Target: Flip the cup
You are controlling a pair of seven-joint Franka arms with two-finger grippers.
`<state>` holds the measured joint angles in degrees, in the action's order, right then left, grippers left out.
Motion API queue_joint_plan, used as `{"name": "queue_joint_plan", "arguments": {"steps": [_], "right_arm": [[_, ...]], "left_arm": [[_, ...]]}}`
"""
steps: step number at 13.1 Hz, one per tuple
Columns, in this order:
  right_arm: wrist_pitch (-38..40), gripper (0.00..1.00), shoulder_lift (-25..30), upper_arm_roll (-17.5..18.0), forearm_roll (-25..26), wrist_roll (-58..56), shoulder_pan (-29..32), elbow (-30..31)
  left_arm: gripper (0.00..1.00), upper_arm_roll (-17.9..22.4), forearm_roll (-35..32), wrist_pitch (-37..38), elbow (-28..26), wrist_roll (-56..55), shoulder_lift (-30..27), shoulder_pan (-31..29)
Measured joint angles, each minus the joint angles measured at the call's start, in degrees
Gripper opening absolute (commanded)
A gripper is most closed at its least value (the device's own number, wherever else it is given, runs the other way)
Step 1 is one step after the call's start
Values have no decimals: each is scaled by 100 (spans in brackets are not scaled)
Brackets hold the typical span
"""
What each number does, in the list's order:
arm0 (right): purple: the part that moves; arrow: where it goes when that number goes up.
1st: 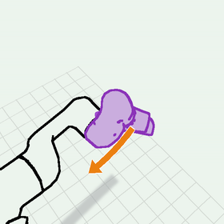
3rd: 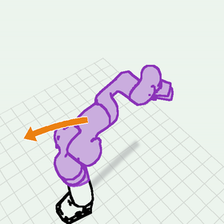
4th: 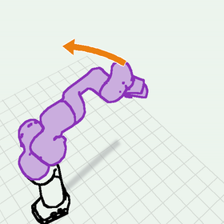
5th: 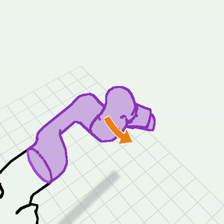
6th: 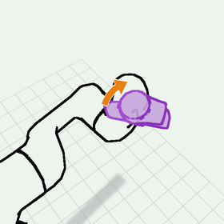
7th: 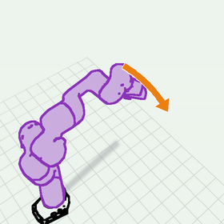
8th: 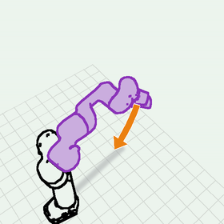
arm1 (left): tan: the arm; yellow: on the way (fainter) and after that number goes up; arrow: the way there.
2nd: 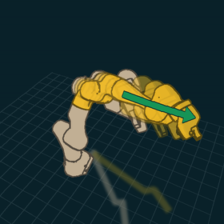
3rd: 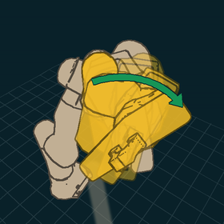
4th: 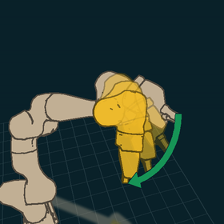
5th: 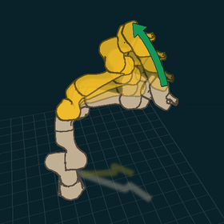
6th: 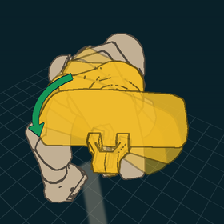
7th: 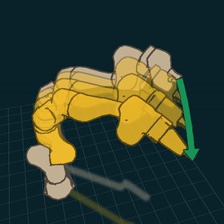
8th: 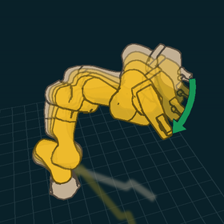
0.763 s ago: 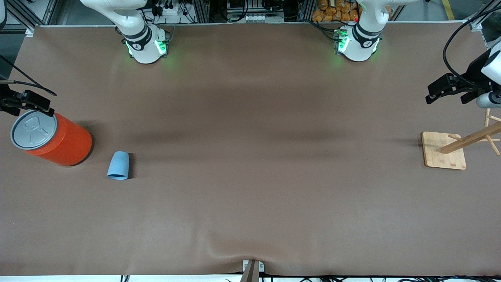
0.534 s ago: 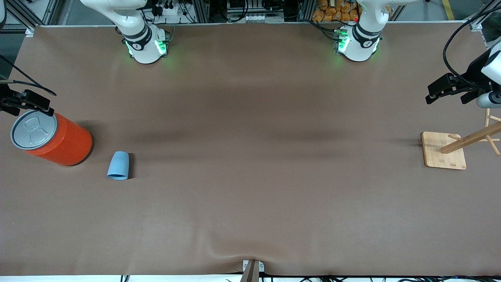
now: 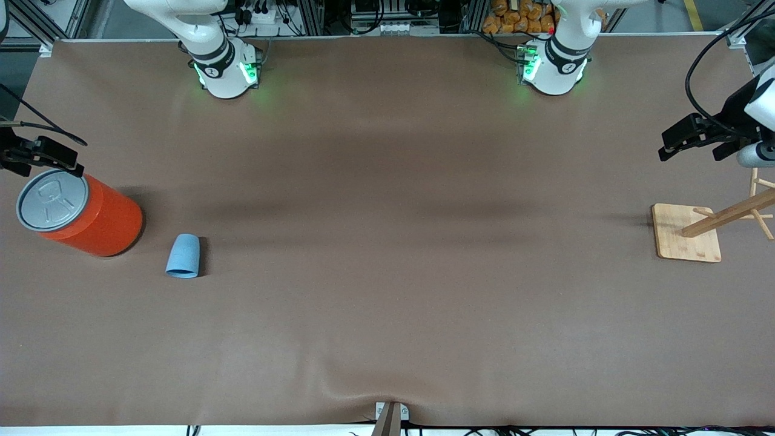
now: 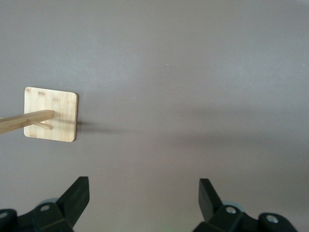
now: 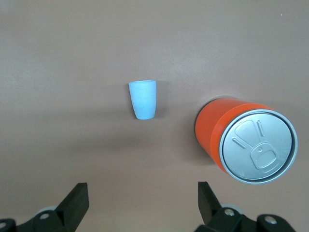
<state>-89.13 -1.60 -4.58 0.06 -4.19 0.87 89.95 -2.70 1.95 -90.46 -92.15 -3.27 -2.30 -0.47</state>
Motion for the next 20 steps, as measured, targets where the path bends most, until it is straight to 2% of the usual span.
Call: {"name": "queue_joint_plan", "arguments": {"steps": [6, 9, 13, 20], "right_arm": [[-279, 100, -250, -5, 0, -56, 2, 327], [-1125, 100, -719, -8, 0, -369, 5, 530], [-2621, 100, -1338, -12, -1, -443, 8, 1232], [-3611, 100, -2414, 22, -9, -456, -66, 1339]], "left_arm": [[100, 1, 0, 74, -8, -6, 12, -1], [100, 0, 0, 79, -14, -6, 15, -1], [100, 0, 0, 80, -19, -6, 16, -1], [100, -20, 0, 81, -24, -16, 17, 7]]}}
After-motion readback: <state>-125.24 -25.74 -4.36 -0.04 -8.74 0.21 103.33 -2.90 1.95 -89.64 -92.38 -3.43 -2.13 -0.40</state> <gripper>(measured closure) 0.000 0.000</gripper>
